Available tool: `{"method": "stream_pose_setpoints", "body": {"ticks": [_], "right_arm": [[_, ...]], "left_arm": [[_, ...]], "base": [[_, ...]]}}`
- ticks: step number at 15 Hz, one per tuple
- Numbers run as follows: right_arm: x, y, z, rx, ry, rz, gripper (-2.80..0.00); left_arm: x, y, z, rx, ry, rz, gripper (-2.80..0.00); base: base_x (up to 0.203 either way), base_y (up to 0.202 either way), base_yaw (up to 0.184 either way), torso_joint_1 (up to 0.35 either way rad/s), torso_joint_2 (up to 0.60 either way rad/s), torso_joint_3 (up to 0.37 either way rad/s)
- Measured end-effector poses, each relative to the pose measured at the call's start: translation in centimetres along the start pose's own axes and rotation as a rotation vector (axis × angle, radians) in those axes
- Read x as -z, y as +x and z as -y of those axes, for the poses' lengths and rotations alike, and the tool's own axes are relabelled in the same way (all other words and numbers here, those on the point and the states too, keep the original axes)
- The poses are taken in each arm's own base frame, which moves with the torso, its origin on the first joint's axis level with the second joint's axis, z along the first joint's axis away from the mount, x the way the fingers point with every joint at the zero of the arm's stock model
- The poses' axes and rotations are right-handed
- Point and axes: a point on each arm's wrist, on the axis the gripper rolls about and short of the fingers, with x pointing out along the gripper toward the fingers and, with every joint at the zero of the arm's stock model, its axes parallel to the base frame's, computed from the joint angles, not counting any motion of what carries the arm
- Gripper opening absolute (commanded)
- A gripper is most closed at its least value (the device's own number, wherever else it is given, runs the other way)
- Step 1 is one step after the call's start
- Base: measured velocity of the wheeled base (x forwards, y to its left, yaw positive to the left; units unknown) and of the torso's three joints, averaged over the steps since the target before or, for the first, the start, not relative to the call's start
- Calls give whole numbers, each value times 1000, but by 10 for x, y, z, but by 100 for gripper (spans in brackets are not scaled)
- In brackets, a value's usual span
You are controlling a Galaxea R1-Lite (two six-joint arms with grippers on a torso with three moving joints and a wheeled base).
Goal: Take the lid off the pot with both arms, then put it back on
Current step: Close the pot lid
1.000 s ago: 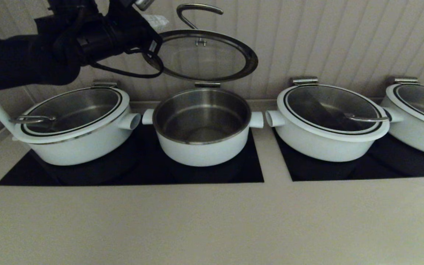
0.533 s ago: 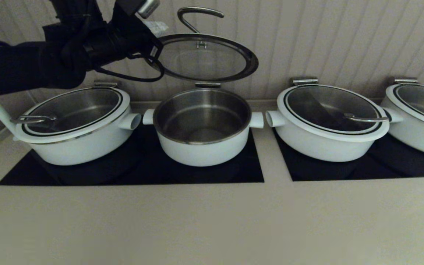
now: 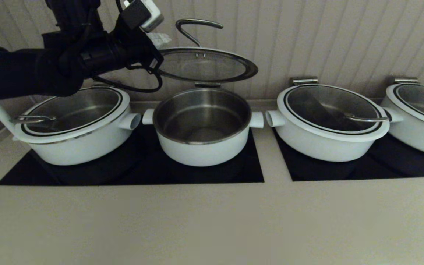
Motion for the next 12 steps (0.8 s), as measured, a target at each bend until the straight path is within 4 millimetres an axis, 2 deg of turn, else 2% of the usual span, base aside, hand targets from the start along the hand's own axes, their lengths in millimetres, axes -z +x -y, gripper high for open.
{"method": "stream_pose_setpoints", "body": {"ticks": [9,12], "right_arm": [[0,0,0,-1,1,0,-280],[0,0,0,0,1,0,-280]], "left_arm": [[3,-27,13,50,-4,-49,-280],[6,-33,19,17,8,-18,-280]], "base": [[0,0,0,0,0,0],[0,0,0,0,0,0]]}}
